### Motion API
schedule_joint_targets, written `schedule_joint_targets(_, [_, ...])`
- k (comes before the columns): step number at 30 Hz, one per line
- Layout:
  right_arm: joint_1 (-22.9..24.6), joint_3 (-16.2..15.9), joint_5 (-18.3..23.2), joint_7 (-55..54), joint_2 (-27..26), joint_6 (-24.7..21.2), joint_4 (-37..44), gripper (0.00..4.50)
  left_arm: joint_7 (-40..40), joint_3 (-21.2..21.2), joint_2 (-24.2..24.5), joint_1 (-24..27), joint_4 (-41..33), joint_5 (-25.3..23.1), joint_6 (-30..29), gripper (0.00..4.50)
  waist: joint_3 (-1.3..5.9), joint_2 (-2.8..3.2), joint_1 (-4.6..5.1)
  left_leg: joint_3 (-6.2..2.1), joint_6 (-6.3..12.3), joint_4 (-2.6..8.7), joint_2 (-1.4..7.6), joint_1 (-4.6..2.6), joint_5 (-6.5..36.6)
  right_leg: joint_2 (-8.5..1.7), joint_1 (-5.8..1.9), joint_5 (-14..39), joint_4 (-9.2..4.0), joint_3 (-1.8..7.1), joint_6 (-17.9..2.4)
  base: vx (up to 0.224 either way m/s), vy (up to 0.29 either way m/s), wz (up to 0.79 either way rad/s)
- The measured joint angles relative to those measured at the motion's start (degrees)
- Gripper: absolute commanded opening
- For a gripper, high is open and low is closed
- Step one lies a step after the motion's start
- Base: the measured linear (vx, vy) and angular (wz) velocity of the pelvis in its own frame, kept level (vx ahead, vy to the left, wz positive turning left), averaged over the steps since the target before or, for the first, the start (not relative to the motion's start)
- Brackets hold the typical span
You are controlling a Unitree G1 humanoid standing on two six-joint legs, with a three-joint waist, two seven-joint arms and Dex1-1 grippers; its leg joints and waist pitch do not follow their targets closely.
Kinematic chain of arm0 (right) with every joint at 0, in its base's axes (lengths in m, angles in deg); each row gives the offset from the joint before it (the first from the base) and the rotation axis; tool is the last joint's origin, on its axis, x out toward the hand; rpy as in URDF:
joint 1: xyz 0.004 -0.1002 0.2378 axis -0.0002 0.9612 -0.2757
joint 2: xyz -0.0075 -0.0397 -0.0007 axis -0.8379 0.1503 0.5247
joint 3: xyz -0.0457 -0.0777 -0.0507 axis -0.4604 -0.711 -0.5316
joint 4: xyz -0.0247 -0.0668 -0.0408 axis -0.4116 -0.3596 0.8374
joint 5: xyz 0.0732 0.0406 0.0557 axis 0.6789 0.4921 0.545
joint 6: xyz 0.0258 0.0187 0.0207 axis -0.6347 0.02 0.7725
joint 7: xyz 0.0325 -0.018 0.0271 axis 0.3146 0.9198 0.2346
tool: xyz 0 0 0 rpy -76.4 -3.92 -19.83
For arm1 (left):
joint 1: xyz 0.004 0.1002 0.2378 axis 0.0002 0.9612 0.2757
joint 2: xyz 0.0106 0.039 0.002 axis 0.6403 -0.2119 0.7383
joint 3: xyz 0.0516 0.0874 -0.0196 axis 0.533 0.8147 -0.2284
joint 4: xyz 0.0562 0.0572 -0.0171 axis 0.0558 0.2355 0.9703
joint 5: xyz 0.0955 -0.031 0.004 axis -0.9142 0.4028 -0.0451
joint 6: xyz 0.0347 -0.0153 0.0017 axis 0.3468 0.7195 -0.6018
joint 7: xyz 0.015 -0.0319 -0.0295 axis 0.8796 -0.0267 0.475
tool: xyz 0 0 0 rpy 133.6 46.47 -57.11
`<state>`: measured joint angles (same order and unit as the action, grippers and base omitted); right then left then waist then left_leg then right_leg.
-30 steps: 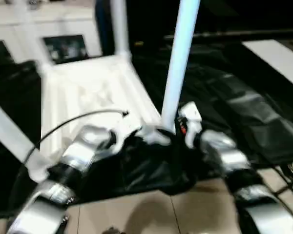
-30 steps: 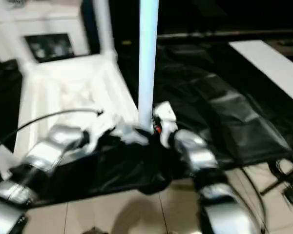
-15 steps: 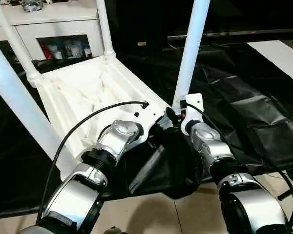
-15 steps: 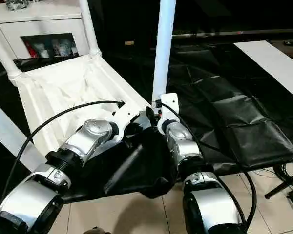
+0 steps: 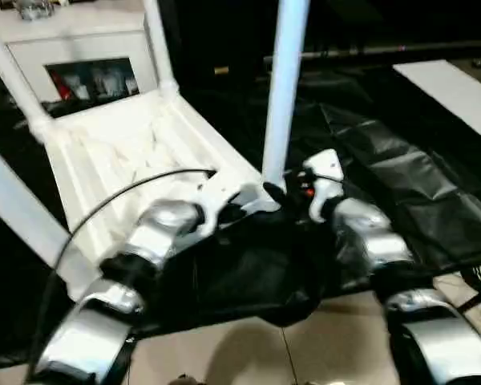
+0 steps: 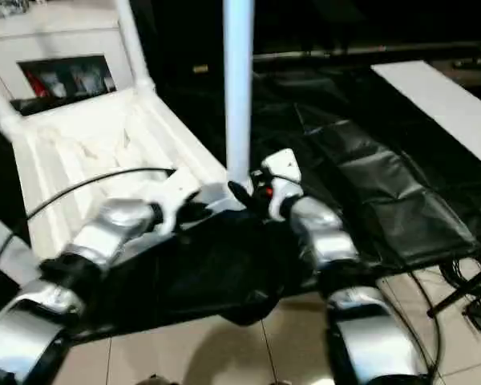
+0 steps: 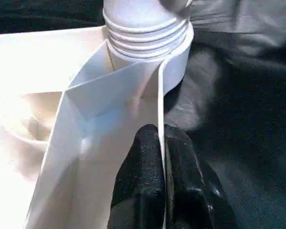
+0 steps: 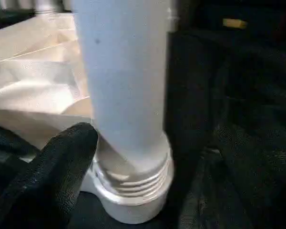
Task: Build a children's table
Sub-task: Rotate leg to tighten
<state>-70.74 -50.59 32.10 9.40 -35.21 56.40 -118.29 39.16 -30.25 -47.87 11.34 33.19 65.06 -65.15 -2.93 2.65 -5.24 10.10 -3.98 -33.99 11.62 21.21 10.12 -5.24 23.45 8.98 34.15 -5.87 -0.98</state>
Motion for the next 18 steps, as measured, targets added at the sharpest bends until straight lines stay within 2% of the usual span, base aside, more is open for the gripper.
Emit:
schedule_joint_targets(3, [2.86, -2.55, 0.13, 8.79, 3.46, -1.0, 3.04, 4.43, 6.05, 0.25, 2.54, 2.37, -3.66, 1.3, -0.01, 0.0, -0.01, 0.02, -0.62, 0.02, 0.01, 0.0, 0.01, 0.08, -0.01, -0.01, 0.07, 0.01, 0.01, -0.01, -0.01, 0.0, 0.0, 0.0])
schedule_joint_targets(7, [3.94, -3.6, 0.7, 14.55, 4.47, -2.73, 4.88, 4.43, 11.01, 0.72, 3.97, 3.93, -6.55, 2.42, -0.82, 0.0, -0.06, 0.13, -1.25, 0.08, -0.07, -0.03, 0.03, 0.17, 0.01, -0.02, 0.14, 0.0, 0.05, 0.01, -0.02, 0.0, 0.0, 0.0])
schedule_joint_targets(12, [3.91, -3.69, 1.49, 17.39, 4.82, -3.72, 6.54, 4.43, 15.77, 1.95, 5.13, 5.79, -10.73, 3.91, -3.1, 0.0, -0.06, 0.12, -1.91, 0.15, -0.07, -0.05, 0.04, 0.22, -0.01, -0.05, 0.12, 0.0, 0.08, 0.05, -0.02, 0.0, 0.0, 0.0])
schedule_joint_targets(18, [3.91, -4.24, 1.49, 17.79, 4.57, -4.0, 6.53, 4.43, 16.78, 2.09, 5.11, 6.14, -12.23, 4.21, -4.11, 0.0, -0.06, 0.11, -1.97, 0.16, -0.06, -0.05, 0.04, 0.25, -0.01, -0.05, 0.14, 0.0, 0.08, 0.06, -0.02, 0.0, 0.0, 0.0])
